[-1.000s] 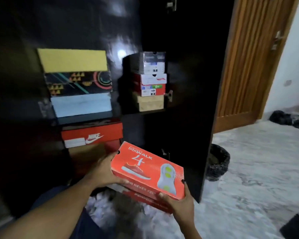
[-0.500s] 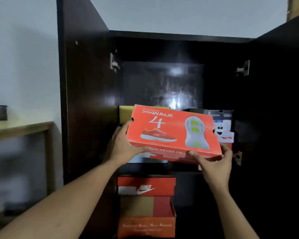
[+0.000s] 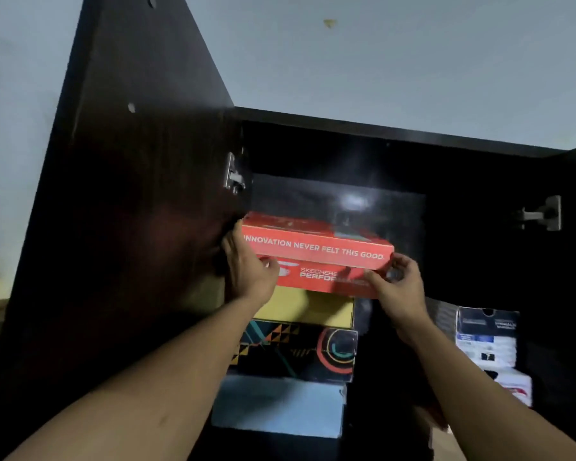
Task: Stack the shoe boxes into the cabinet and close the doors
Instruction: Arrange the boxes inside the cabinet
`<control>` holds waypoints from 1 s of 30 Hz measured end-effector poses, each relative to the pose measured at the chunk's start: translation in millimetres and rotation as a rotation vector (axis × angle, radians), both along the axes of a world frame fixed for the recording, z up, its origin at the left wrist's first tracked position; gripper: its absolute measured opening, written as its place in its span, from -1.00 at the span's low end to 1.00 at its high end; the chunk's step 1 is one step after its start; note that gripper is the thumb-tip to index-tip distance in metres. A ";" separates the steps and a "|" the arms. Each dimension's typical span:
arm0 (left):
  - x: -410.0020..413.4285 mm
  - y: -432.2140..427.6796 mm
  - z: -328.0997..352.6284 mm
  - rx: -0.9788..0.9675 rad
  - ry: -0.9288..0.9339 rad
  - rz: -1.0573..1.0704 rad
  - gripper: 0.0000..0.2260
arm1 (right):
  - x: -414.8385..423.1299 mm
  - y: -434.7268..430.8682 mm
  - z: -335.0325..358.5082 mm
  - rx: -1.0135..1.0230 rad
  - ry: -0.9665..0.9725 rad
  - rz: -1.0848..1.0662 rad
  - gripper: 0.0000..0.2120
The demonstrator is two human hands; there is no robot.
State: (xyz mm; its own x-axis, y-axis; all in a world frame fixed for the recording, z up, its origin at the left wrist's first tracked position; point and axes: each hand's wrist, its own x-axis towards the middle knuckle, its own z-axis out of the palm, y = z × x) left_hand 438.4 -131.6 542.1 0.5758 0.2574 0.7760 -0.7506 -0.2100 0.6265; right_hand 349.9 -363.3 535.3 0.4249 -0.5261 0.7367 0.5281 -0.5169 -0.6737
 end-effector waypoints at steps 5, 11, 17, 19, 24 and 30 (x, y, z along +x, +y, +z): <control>50.7 -15.9 -27.4 0.341 -0.017 0.049 -0.24 | 43.1 -13.1 -13.4 -0.048 0.157 0.035 -0.40; 82.2 -20.4 -32.6 0.651 0.173 0.078 -0.23 | 80.5 -15.1 -17.8 -0.243 0.330 -0.061 -0.21; 96.1 -15.8 -35.0 0.771 0.306 0.042 -0.28 | 103.2 -15.4 -19.8 -0.328 0.555 -0.082 -0.15; 94.1 -15.3 -36.4 0.795 0.300 0.041 -0.28 | 98.6 -13.9 -16.4 -0.332 0.592 -0.073 -0.20; 79.4 -13.4 -37.1 0.786 0.263 0.039 -0.27 | 75.0 -10.0 -16.5 -0.289 0.548 -0.046 -0.15; 33.4 -0.8 -28.8 0.781 0.210 0.005 -0.28 | 14.2 3.2 -13.9 -0.347 0.540 -0.075 -0.13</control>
State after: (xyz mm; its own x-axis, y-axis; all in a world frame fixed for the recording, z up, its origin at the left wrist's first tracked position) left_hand 471.9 -132.4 513.3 0.7295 -0.3117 0.6089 -0.6318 -0.6483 0.4250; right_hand 364.0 -360.1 521.3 0.7547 -0.3382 0.5622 0.1157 -0.7749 -0.6215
